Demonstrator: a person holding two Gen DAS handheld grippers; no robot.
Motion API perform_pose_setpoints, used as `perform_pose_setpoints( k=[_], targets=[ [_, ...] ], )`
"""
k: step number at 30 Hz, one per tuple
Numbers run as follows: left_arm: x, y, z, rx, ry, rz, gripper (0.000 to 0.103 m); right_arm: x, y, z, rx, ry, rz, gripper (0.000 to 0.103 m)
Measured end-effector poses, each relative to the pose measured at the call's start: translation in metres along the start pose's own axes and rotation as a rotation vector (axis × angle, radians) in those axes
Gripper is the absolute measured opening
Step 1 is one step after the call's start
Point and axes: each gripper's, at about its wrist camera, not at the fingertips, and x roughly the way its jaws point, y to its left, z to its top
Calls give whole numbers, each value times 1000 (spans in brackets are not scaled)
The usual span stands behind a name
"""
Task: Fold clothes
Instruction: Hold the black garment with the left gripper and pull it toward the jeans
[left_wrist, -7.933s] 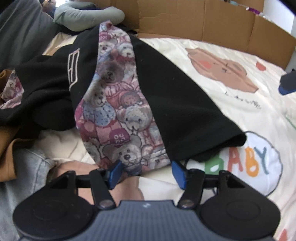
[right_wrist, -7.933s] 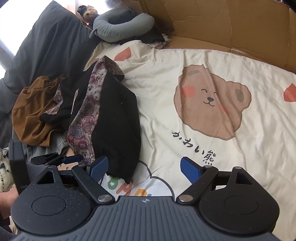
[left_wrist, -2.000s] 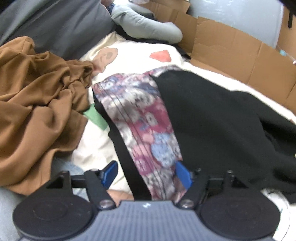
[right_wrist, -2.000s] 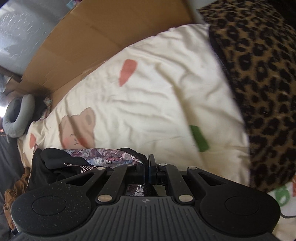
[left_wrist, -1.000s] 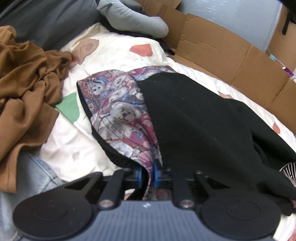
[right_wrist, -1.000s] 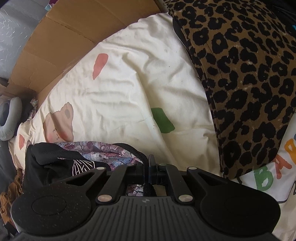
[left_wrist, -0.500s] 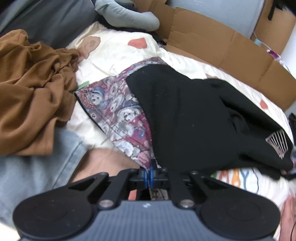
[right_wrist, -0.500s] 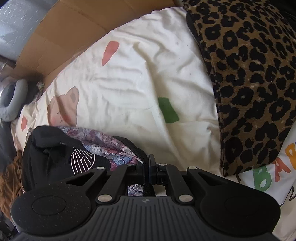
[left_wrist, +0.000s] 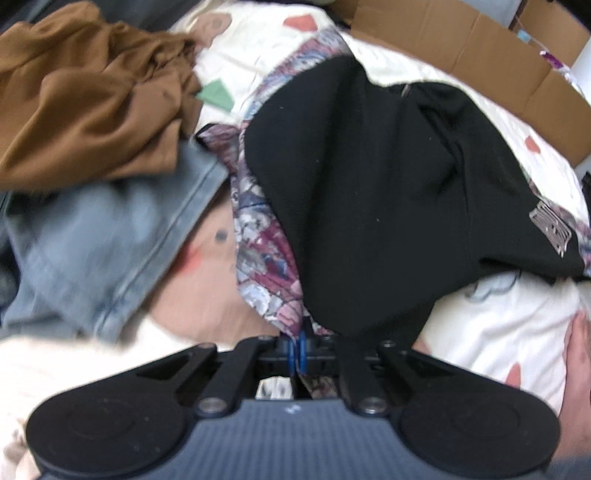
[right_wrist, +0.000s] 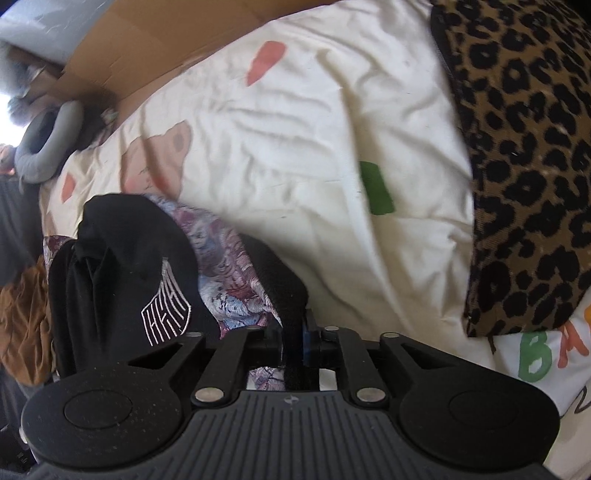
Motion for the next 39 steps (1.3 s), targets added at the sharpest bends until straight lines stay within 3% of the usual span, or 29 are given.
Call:
perform_pose_setpoints(
  k=[2, 4, 8, 10, 16, 20, 26, 31, 38, 39],
  targets=[
    [-2, 6, -7, -17, 23, 13, 3, -1, 4, 1, -27, 5, -3, 38],
    [-5, 9, -17, -33, 44, 23, 3, -2, 5, 2, -37, 13, 17, 42],
    [-12, 12, -34, -35, 82, 37, 3, -7, 4, 3, -46, 20, 35, 44],
    [-14, 16, -44, -42, 113, 49, 3, -10, 0, 3, -37, 18, 37, 49],
    [-18, 25, -64, -87, 199, 63, 4, -6, -1, 4, -18, 12, 56, 50],
    [-39, 35, -58, -81, 186, 117, 15, 2, 16, 10, -56, 14, 91, 49],
    [-65, 59, -23, -57, 90, 188, 15, 12, 36, 20, -90, 4, 124, 49],
    [-63, 57, 24, -22, -19, 186, 15, 17, 51, 33, -122, -20, 143, 49],
    [-30, 29, 90, 55, -113, 83, 24, 34, 75, 51, -170, -45, 156, 50],
    [-25, 22, 101, 76, -126, 66, 31, 37, 77, 54, -168, -45, 158, 50]
  ],
)
